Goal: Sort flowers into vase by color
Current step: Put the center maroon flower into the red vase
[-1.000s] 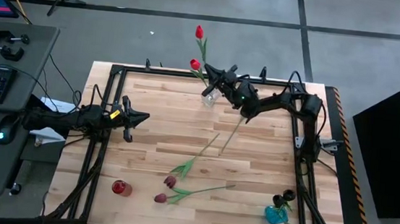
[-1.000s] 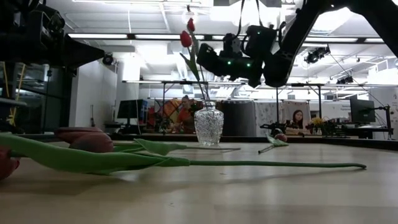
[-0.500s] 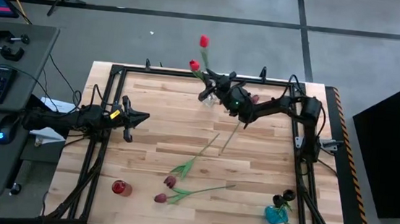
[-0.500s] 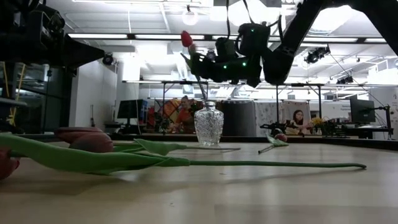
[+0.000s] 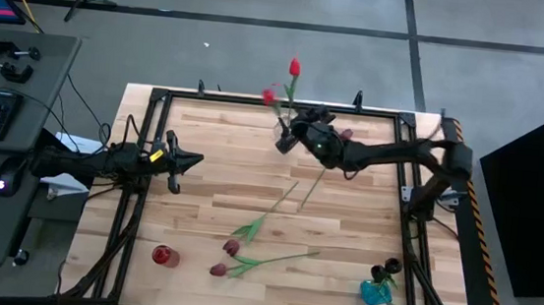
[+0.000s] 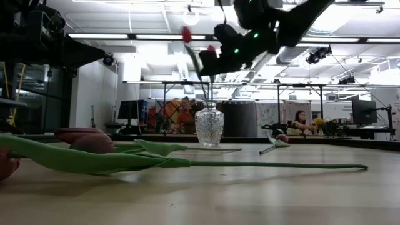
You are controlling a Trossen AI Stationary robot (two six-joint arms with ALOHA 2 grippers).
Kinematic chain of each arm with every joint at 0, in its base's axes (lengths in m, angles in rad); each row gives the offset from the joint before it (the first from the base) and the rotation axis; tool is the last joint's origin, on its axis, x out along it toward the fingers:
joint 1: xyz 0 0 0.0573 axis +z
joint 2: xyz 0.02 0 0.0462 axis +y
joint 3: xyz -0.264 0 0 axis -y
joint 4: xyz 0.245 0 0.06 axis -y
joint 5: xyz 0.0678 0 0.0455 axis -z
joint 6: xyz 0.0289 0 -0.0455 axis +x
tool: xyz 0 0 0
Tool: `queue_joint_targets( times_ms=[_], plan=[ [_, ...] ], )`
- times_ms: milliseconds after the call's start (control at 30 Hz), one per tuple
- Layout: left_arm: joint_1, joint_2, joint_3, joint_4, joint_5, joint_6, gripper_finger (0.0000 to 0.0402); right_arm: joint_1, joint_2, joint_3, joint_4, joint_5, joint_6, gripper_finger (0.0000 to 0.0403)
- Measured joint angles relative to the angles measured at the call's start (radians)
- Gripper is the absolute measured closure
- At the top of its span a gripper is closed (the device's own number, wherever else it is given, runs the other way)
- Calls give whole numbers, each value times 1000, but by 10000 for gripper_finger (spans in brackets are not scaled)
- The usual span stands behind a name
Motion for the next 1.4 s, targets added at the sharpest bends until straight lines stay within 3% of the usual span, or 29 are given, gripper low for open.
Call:
queue_joint_targets(
  times_ms=[300,433,633,700,833,1000,1100,1400],
  plan=[
    [0,0,0,0,0,0,394,100,-188,0,-453,-208,222,158],
    [0,0,0,0,0,0,394,156,-220,0,-553,-298,305,158],
    [0,0,0,0,0,0,394,233,-218,0,-566,-576,427,158],
    [0,0,0,0,0,0,394,267,-198,0,-543,-624,424,158],
    [0,0,0,0,0,0,394,346,-135,0,-511,-640,271,158],
    [0,0,0,0,0,0,394,399,10,43,-480,-658,298,158],
    [0,0,0,0,0,0,394,401,108,113,-504,-740,301,158],
    [0,0,0,0,0,0,394,371,292,388,-834,-769,59,158]
  ],
)
